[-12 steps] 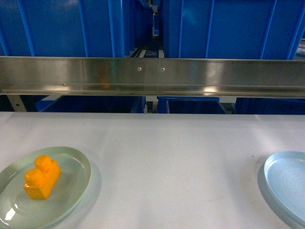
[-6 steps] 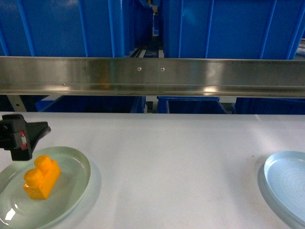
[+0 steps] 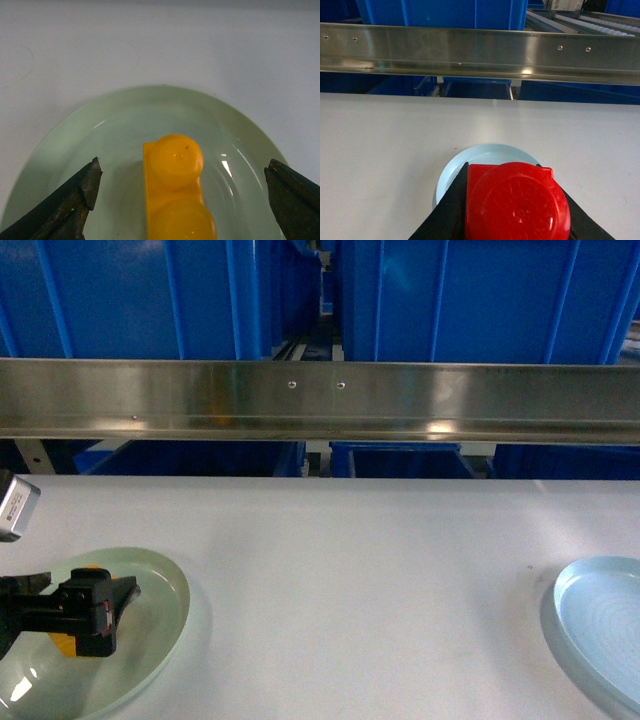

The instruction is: Sort and place red and yellow blocks in left bins

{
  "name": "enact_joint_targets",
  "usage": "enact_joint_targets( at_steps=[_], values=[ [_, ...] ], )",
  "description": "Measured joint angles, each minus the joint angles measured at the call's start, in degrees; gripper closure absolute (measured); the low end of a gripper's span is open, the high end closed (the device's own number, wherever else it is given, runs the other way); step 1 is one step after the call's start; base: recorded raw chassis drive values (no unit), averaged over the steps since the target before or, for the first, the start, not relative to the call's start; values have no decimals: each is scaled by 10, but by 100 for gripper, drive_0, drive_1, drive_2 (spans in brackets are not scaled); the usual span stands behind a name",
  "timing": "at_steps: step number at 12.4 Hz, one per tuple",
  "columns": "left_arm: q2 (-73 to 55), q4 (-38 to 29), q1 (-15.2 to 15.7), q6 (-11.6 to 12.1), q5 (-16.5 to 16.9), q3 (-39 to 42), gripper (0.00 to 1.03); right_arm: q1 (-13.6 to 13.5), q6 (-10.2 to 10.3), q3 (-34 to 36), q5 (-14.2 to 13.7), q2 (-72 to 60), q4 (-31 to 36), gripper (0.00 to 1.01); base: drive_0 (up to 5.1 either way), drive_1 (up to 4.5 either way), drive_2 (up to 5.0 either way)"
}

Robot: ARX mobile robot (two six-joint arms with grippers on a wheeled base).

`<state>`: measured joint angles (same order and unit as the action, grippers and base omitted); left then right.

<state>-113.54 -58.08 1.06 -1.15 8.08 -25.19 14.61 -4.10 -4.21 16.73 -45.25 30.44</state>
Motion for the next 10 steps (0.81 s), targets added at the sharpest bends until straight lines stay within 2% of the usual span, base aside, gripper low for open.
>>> enact_joint_targets(
  at_steps=[3, 4, 6, 7, 8, 10],
  values=[
    [-55, -24, 12, -15, -2, -19, 5, 0, 0, 0, 0, 0, 0, 74, 0, 0, 0],
    [-61, -29, 12, -19, -9, -26, 14, 0, 0, 0, 0, 0, 0, 74, 0, 0, 0],
    [-62, -29, -2, -30, -11, -29, 47, 0, 0, 0, 0, 0, 0, 74, 0, 0, 0],
    [-62, -27, -13, -35, -12, -29, 67, 0, 0, 0, 0, 0, 0, 74, 0, 0, 0],
    [-62, -30, -17, -36, -15, -28, 73, 0, 0, 0, 0, 0, 0, 74, 0, 0, 0],
    [-52, -32, -18, -39, -16, -15, 74, 0, 0, 0, 0, 0, 0, 74, 0, 0, 0]
  ],
)
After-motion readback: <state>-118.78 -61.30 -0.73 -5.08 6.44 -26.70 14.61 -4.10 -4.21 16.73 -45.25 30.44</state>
